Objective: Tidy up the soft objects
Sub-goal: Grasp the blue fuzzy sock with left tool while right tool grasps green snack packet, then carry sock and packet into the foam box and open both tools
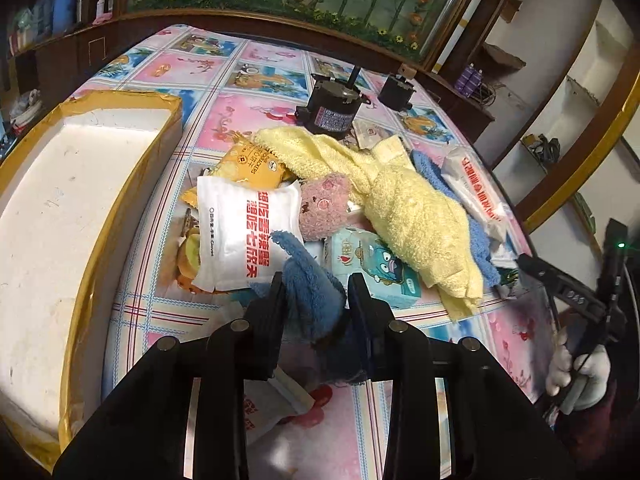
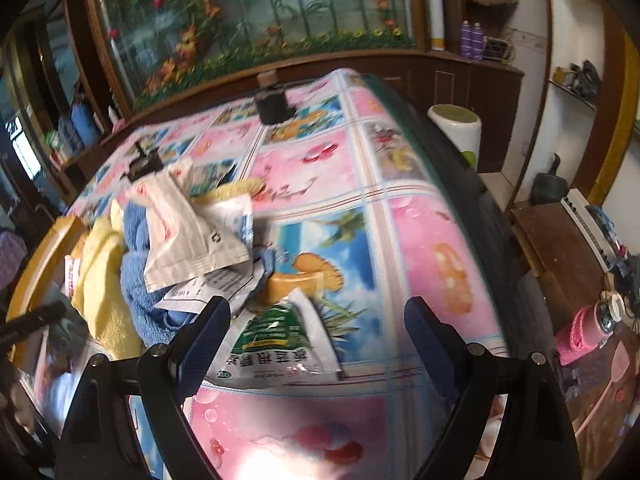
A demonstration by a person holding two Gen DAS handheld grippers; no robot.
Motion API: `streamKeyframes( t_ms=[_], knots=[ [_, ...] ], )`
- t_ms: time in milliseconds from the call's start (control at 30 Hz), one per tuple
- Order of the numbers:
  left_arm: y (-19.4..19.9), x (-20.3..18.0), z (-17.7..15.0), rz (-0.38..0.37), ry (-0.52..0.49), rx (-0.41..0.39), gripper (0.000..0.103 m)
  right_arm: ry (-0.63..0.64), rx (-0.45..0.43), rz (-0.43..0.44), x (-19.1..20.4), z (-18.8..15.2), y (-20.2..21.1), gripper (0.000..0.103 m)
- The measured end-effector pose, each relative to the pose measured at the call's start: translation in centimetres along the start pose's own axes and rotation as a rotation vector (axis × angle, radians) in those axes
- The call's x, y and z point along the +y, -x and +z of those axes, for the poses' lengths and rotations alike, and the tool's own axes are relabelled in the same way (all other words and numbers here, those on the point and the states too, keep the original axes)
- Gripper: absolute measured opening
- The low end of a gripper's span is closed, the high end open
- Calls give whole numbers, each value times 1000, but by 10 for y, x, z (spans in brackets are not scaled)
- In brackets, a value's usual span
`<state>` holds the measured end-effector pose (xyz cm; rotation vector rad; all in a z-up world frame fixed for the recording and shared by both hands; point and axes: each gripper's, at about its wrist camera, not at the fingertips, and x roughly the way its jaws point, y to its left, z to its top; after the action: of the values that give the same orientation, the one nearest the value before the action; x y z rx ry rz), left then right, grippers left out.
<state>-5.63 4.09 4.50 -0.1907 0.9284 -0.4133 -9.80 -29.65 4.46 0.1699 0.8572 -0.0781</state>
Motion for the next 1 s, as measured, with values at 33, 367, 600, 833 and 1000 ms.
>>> streamKeyframes(
  t_ms=[33,367,600,833,1000],
  knots=[
    [5,1,1,-11,4,-9,30,13,17,-7,3,0,-5,89],
    [49,6,-2,-86,23,-100,30,48,78,-22,13,-14,-11,42],
    [70,17,-5,-102,42,-140,30,-40,-20,4,-1,-24,39,23],
    [102,47,-3,-94,86,-197,30,-23,-113,103,24,-13,83,23],
    [124,81,15,5,103,-239,30,78,-104,298,94,19,82,23]
  ],
)
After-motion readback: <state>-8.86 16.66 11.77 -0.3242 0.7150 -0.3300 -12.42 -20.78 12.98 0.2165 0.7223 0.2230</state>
